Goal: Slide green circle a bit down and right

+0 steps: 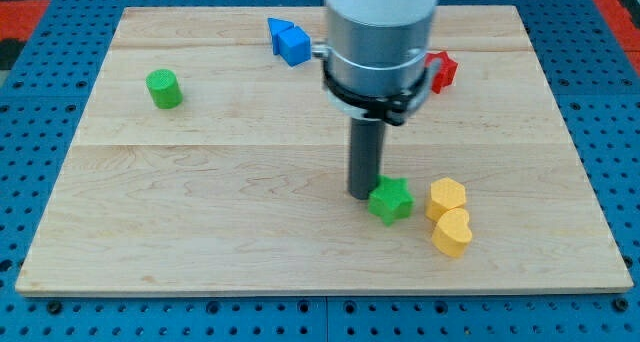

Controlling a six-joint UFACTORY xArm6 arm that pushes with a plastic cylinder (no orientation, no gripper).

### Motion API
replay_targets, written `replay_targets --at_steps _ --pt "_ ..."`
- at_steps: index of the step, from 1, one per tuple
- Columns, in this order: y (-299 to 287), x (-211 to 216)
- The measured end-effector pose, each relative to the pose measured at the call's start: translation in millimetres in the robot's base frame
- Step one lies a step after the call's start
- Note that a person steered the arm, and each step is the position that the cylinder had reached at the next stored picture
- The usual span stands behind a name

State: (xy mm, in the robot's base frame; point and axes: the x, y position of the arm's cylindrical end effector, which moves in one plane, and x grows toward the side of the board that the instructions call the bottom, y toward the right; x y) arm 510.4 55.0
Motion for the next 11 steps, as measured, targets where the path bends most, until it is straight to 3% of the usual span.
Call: replay_targets --at_steps 3,5,7,9,11 --pt "24 10" --pt "-35 -10" --pt "-42 -48" --pt "-56 -118" --pt "-151 -168"
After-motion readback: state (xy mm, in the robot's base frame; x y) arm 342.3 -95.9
